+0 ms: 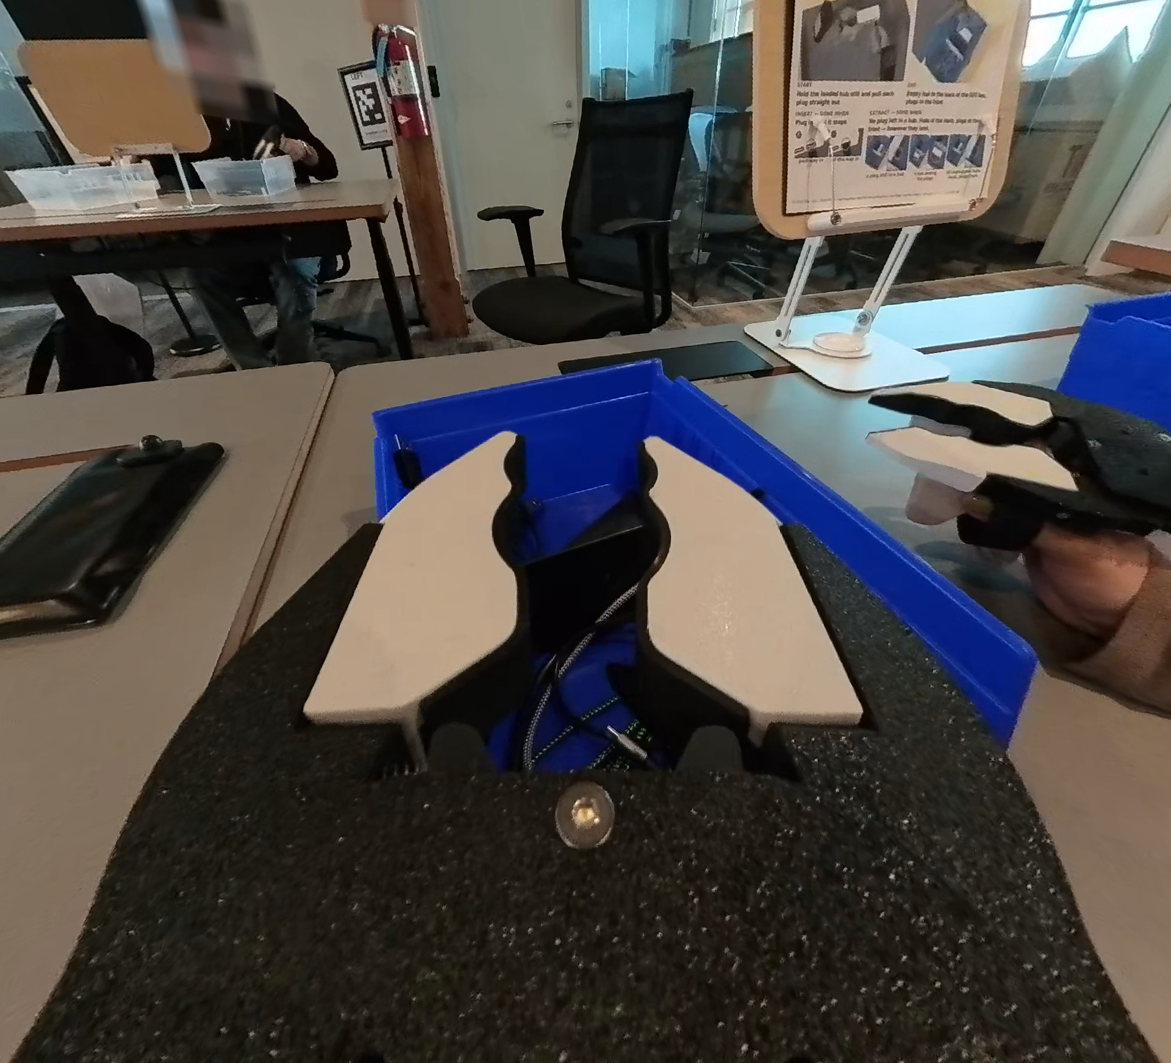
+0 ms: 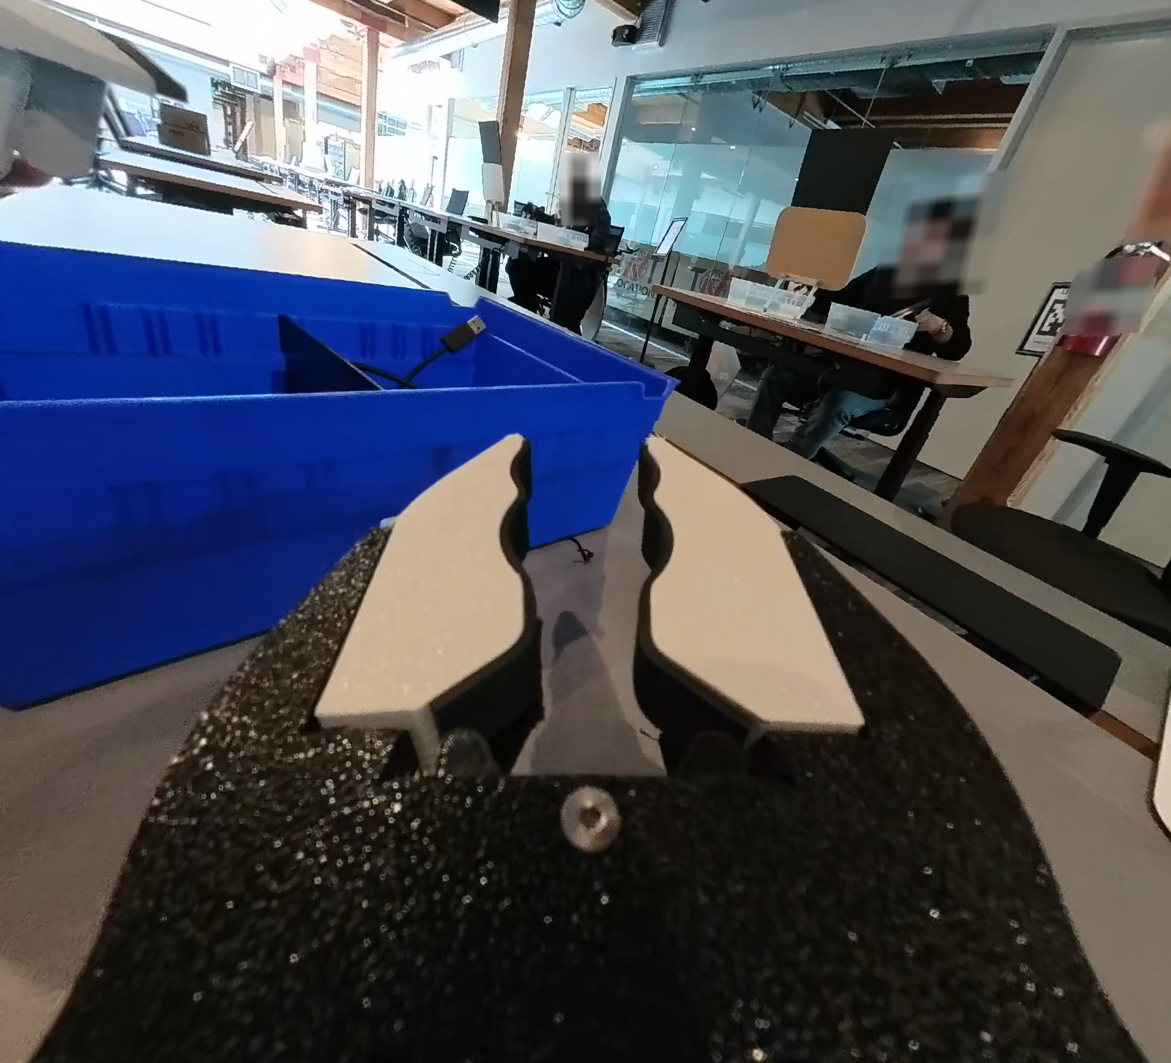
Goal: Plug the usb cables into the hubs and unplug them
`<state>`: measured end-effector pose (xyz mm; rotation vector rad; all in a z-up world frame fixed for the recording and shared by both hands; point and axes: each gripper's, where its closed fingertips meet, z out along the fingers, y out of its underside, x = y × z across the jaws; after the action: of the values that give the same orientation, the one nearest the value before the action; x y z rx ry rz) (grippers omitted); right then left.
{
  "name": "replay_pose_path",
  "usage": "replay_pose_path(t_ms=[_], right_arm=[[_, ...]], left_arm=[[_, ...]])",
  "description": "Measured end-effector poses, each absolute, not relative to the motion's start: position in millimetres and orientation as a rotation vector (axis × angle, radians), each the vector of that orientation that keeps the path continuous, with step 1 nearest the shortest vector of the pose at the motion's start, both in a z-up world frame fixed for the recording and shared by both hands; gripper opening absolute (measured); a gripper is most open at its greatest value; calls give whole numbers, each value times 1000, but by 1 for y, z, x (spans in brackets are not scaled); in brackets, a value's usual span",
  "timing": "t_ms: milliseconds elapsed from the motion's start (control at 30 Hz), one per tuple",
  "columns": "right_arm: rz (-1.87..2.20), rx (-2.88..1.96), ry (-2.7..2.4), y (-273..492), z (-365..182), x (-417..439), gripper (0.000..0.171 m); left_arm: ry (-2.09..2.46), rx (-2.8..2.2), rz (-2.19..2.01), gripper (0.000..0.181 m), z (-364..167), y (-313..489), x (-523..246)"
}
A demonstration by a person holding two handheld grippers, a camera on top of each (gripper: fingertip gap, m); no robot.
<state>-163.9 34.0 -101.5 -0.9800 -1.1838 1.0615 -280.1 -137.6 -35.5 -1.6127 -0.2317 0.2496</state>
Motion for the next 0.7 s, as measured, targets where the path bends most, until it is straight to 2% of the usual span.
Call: replay_pose_path(t_ms=[700], right_arm=[[1015,-953,-1239,29,-107,-168,29]], left_arm=[[-259,-1594,273,34,-34,-146,-289]])
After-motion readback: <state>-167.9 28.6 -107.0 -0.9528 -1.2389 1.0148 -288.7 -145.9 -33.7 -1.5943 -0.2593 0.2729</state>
